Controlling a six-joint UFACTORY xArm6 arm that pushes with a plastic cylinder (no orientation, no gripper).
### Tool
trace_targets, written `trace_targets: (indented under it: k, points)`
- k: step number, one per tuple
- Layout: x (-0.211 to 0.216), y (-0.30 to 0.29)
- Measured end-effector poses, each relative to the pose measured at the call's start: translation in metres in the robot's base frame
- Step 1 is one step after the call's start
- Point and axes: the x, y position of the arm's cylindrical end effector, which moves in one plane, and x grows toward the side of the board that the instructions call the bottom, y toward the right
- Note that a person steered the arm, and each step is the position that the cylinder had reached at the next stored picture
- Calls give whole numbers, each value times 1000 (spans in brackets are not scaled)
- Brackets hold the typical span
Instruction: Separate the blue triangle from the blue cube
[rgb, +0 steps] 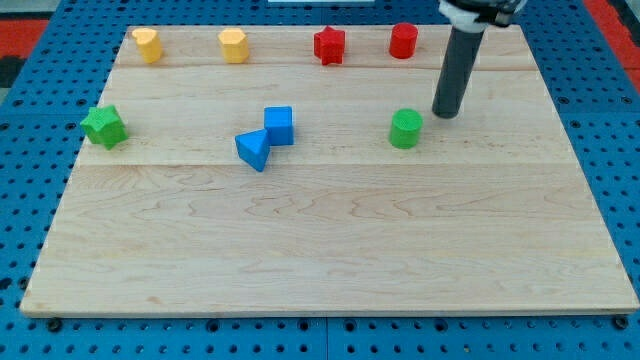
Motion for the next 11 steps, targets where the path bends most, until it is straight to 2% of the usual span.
trace_targets:
  k: [1,2,3,4,5,6,7,8,9,10,11]
  points:
    - [-34,-18]
    - [-11,-26]
    - [-1,-77]
    - [-25,-174]
    - [-21,-273]
    - [31,-332]
    - [109,-337]
    - [163,-288]
    - [151,-216]
    - [99,-205]
    - [88,-232]
